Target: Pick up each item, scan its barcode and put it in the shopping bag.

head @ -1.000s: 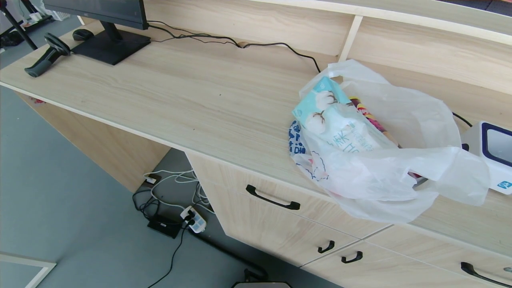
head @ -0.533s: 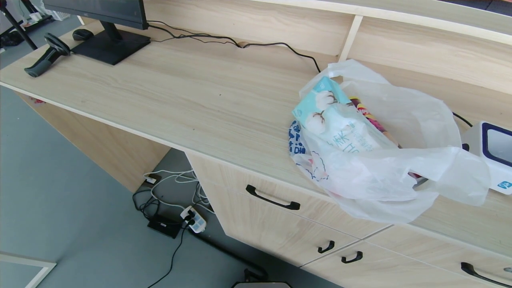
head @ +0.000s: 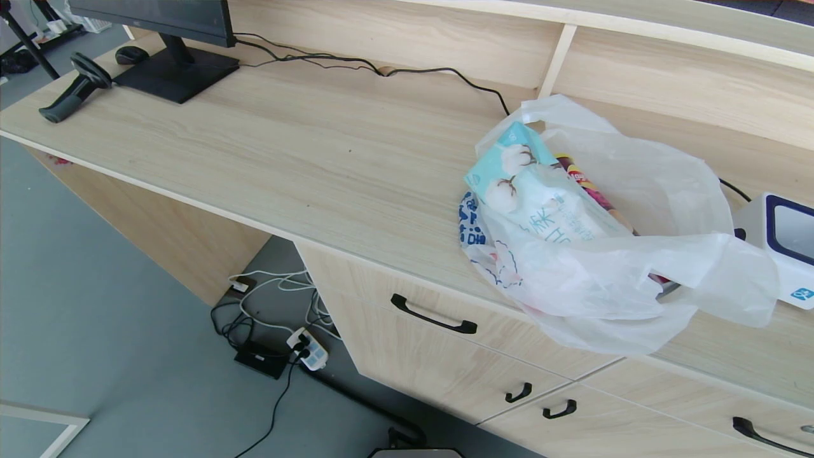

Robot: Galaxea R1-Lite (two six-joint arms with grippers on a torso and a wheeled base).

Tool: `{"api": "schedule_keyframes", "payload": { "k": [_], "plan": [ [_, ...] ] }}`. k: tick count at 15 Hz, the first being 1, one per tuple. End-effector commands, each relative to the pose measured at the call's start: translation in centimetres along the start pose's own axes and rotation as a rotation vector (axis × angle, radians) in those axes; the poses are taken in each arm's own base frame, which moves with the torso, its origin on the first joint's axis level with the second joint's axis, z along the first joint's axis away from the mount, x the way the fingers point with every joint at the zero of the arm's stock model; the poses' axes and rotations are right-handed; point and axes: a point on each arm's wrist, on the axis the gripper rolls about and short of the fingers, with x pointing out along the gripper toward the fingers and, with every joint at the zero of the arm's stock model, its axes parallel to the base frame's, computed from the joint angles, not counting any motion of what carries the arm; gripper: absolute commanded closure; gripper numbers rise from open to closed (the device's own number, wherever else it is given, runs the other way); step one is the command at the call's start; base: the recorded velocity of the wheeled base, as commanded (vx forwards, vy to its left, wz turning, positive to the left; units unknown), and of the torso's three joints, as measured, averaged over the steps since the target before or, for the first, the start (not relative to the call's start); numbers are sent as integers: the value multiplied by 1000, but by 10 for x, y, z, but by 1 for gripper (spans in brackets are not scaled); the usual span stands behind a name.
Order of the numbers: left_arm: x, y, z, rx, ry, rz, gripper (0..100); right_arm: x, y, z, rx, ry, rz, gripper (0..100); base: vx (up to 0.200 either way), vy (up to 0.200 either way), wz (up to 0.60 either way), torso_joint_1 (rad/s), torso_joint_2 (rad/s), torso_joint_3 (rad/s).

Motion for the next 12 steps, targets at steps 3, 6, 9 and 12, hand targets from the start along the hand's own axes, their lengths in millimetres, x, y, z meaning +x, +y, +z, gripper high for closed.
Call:
{"api": "schedule_keyframes", "payload": {
  "k": [3, 6, 9, 12],
  "plan": [
    [0, 0, 0, 0, 2, -1, 0, -1, -6, 3, 5, -20, -254, 0, 0, 0, 0, 0, 0, 0],
    [0, 0, 0, 0, 2, 0, 0, -1, -6, -1, -62, 34, -289, 0, 0, 0, 0, 0, 0, 0],
    [0, 0, 0, -2, 0, 1, 0, -1, -7, -2, -27, 41, -318, 0, 0, 0, 0, 0, 0, 0],
    [0, 0, 0, 0, 2, -1, 0, -1, -7, -2, -4, 41, -298, 0, 0, 0, 0, 0, 0, 0]
  ]
}}
